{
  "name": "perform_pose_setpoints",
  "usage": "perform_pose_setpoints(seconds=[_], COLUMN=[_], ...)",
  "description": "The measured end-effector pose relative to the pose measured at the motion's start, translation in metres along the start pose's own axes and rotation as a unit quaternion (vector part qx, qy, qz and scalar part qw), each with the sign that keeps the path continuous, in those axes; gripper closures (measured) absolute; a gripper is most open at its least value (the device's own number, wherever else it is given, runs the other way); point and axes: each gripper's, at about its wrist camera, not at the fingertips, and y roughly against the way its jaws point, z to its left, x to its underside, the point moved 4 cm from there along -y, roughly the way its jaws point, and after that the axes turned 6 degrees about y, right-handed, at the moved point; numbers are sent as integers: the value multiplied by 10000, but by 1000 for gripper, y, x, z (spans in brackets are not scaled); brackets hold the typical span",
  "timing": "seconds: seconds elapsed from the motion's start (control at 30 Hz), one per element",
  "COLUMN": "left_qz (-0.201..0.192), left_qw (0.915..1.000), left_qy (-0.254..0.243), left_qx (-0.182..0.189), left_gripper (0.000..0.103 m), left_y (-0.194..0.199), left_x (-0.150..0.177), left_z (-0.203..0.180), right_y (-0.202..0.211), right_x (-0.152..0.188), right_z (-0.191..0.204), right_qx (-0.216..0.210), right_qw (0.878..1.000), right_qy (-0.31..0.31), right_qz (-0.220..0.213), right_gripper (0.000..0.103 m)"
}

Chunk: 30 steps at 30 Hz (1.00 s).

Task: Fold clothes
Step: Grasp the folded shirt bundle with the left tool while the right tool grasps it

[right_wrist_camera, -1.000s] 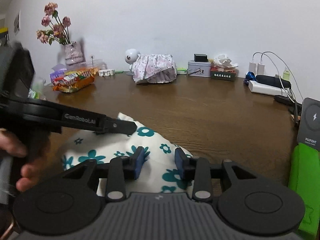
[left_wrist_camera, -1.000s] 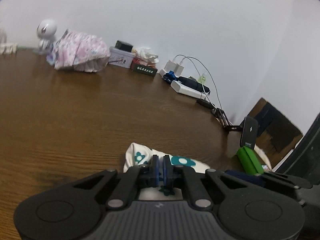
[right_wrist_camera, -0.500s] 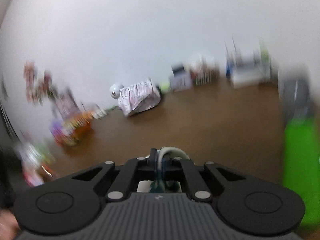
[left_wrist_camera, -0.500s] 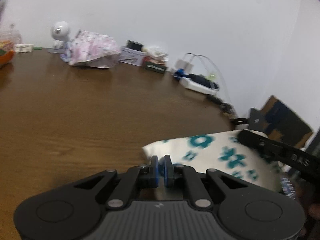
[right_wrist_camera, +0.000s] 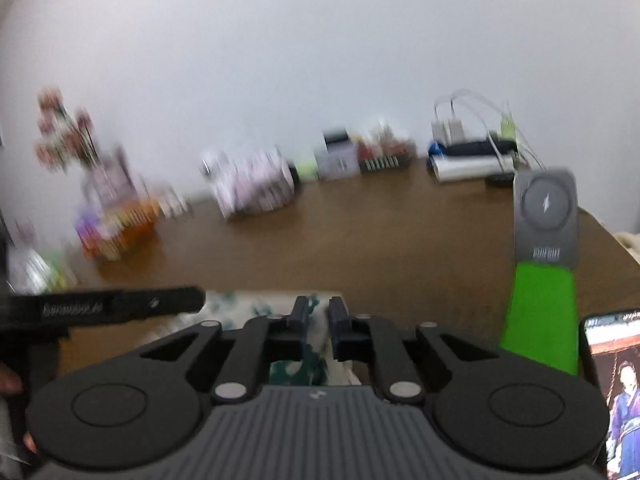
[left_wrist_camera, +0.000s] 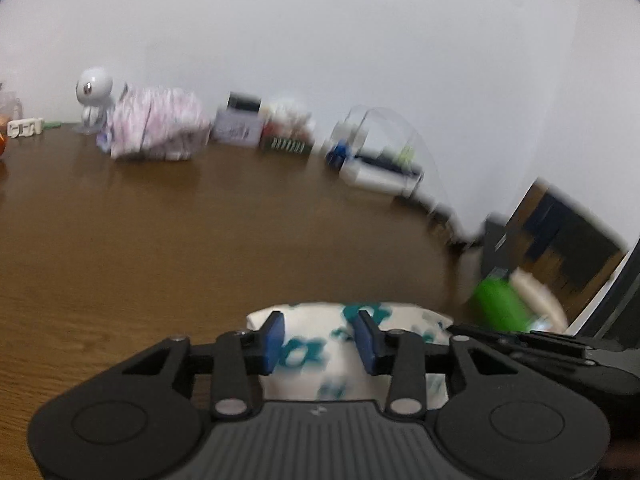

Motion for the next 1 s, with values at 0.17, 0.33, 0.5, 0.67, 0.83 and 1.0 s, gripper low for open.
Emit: perform_pose_setpoints(seconds=[0.17, 0.33, 0.5, 0.67, 0.83, 1.0], left_qz=[-236, -239, 165, 271, -29, 435], left_qw=[9990, 9989, 9966, 9956, 9957, 9909], left_qy=[325, 166, 65, 170, -300, -1107], left_qx=[195, 373, 804, 884, 876, 623], left_gripper=[58, 34, 29, 50, 30, 71], left_y=[22, 63, 74, 64, 90, 77], left_x=[-4, 4, 34, 41, 42, 54], left_z=[12, 19, 15, 12, 14, 0], right_y=[-3, 42, 59, 41, 49, 51], right_x=[4, -15, 7, 32, 20, 23], right_z=[-3, -21, -6, 9, 2, 13], right_qx=[229, -447, -1337, -1544, -1419, -1504], right_qw=[9997, 9985, 9903, 9835, 9865, 9789], right_qy=[17, -107, 372, 784, 775, 1288], right_qz=[126, -285, 106, 519, 277, 501], right_gripper=[88, 47, 24, 51, 46, 58])
